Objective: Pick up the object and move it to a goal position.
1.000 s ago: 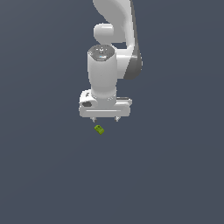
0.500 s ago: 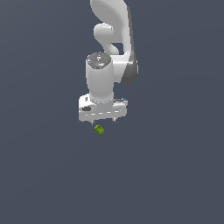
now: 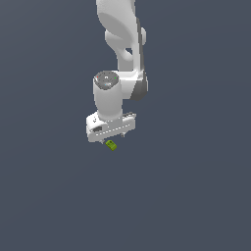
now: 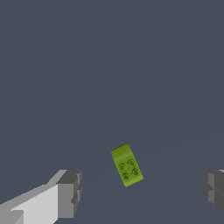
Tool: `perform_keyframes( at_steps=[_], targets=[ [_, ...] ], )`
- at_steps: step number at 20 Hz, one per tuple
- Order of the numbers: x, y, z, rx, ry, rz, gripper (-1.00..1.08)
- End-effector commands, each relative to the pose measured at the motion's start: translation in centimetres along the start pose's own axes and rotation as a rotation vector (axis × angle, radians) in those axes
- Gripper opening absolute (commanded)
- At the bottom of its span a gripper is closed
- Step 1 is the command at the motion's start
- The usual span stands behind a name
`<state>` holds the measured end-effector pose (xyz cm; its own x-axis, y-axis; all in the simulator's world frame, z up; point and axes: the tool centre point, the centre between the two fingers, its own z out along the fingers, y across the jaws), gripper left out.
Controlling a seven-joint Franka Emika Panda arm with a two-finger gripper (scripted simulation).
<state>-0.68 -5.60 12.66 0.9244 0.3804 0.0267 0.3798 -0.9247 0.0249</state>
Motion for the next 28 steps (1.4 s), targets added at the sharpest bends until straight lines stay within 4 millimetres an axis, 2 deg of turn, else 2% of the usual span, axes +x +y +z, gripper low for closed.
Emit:
perform_keyframes(
  at_steps=[1,14,28],
  targets=[
    [-0.6,0.2,1.0,0.003,-0.005,-0.064,1.0],
    [-3.3,0.6,5.2,0.023,-0.019,-0.342,1.0],
    [-4.0,0.7,6.4,0.03,-0.021,-0.415,1.0]
  ],
)
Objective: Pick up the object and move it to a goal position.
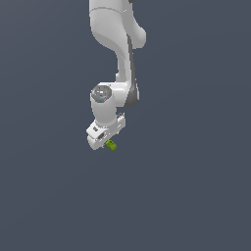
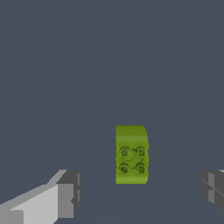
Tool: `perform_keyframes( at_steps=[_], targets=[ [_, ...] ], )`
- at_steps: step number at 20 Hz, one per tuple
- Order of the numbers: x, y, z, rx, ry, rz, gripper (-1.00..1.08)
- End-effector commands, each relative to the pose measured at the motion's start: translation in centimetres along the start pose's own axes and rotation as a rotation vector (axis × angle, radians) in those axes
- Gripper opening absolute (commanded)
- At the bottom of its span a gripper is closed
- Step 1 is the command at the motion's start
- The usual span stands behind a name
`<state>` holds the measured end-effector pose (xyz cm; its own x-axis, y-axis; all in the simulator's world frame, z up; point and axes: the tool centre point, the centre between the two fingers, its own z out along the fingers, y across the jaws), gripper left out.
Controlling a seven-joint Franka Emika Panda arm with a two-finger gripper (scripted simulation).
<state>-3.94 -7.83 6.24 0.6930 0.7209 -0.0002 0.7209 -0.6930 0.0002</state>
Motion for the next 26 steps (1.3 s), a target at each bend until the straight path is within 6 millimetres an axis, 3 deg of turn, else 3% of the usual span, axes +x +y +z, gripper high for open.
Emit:
perform_keyframes(
  at_steps=[1,11,16,17,26],
  targets=[
    [0.0,0.0,0.3,0.0,0.0,0.0,1.0],
    [-0.1,-0.1,4.3,0.0,0.0,-0.004,1.0],
    [0.0,0.0,5.0,0.0,0.0,-0.005,1.0],
    [0.0,0.0,5.0,0.0,0.0,-0.005,-1.0],
    [0.0,0.0,5.0,0.0,0.0,-0.005,-1.0]
  ],
)
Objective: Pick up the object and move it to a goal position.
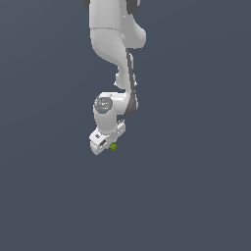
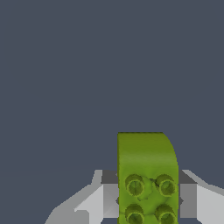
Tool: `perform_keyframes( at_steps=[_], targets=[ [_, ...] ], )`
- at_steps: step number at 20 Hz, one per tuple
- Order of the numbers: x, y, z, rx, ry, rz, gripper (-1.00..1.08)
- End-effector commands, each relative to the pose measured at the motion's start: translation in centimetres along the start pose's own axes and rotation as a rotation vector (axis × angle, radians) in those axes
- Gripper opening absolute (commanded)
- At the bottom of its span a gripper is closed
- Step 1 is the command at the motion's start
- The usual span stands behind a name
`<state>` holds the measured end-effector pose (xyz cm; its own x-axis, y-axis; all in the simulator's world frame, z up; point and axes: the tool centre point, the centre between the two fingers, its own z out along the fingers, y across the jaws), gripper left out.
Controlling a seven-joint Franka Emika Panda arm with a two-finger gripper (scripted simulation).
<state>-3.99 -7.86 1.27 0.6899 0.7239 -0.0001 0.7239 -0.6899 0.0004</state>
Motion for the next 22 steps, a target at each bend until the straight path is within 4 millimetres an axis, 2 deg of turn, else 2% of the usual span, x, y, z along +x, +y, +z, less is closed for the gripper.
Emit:
perform_keyframes(
  at_steps=[1,6,11,16,22],
  targets=[
    [0.0,0.0,0.0,0.0,0.0,0.0,-1.0],
    [0.1,0.1,-0.8,0.0,0.0,0.0,-1.0],
    [0.2,0.4,-3.1,0.0,0.0,0.0,-1.0],
    [0.5,1.0,-6.8,0.0,0.0,-0.001,-1.0],
    [1.0,1.9,-13.0,0.001,0.0,-0.001,-1.0]
  ],
)
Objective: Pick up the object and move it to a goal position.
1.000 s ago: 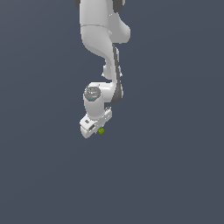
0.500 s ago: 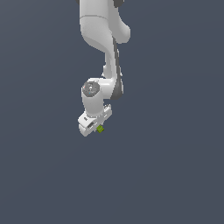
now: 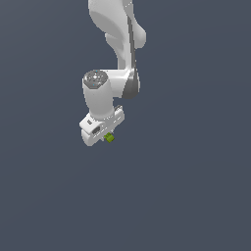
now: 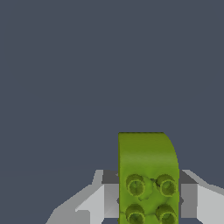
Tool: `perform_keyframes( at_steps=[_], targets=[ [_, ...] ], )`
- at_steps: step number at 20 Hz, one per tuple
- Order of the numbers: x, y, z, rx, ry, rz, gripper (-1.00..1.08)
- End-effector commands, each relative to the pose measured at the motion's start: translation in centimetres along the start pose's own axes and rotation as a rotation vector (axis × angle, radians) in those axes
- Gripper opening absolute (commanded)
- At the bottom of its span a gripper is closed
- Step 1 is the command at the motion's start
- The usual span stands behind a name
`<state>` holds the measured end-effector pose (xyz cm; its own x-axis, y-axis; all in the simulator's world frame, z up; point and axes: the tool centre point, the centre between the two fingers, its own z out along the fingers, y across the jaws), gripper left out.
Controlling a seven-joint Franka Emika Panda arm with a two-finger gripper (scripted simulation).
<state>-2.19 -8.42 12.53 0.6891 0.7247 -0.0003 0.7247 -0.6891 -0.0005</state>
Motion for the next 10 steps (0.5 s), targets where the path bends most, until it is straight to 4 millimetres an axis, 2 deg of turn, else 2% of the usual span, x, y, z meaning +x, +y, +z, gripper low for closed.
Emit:
perform_keyframes(
  at_steps=[1,10],
  targets=[
    [0.2,0.4,-2.8,0.0,0.001,-0.001,-1.0],
    [1.0,1.9,-12.5,0.0,0.002,-0.001,-1.0]
  ],
)
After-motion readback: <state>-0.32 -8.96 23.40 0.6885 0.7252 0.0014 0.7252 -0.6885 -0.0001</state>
